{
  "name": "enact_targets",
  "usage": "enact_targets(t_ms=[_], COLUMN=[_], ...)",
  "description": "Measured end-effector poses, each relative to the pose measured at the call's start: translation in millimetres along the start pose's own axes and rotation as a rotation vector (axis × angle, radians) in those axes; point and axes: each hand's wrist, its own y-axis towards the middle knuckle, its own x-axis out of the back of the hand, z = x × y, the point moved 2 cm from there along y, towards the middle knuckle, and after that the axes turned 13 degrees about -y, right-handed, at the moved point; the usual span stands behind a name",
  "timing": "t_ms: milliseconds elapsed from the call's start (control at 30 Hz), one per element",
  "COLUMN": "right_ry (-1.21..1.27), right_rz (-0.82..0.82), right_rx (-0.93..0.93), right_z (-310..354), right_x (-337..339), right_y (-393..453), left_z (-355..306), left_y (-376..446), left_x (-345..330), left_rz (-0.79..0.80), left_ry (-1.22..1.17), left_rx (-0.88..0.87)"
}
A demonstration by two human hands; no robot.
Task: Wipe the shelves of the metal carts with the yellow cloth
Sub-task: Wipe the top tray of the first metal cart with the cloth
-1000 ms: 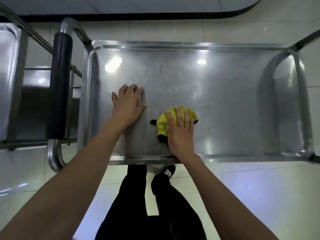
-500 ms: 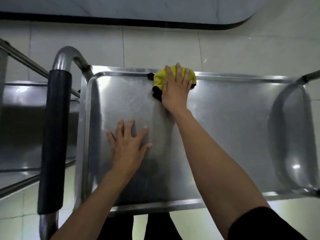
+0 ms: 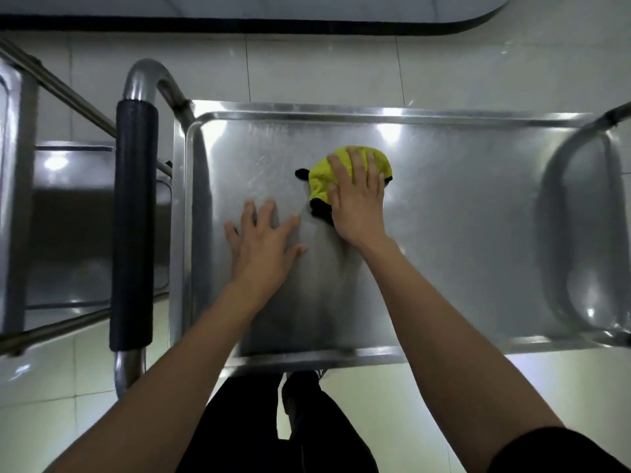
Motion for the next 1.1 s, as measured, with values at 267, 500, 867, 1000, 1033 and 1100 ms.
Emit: enact_targets(t_ms=[267,500,867,1000,1033,1100], right_ry=[0.028,0.081,0.092,0.081,0.082,0.092], right_rz=[0.069,0.069,0.063,0.031,0.024,0.031], right_rx=[0.039,0.097,0.198,0.203,0.207,0.200], right_z=[5,16,25,36,39,44], right_x=[-27,-43,-42,-39,-37,-31], right_y=[-171,-279,-256,-212,-198,-166], left_z=[12,11,28,27,27,28], left_y=[-1,-64,-99,-104,-106,-108], left_x=[6,-11,-11,-14,-15,-17], left_rz=[0.075,0.051,0.037,0.013,0.007,0.006], left_ry=[0.042,0.081,0.022,0.002,0.004,0.004], left_rx=[0.001,0.046,0.177,0.195,0.191,0.183])
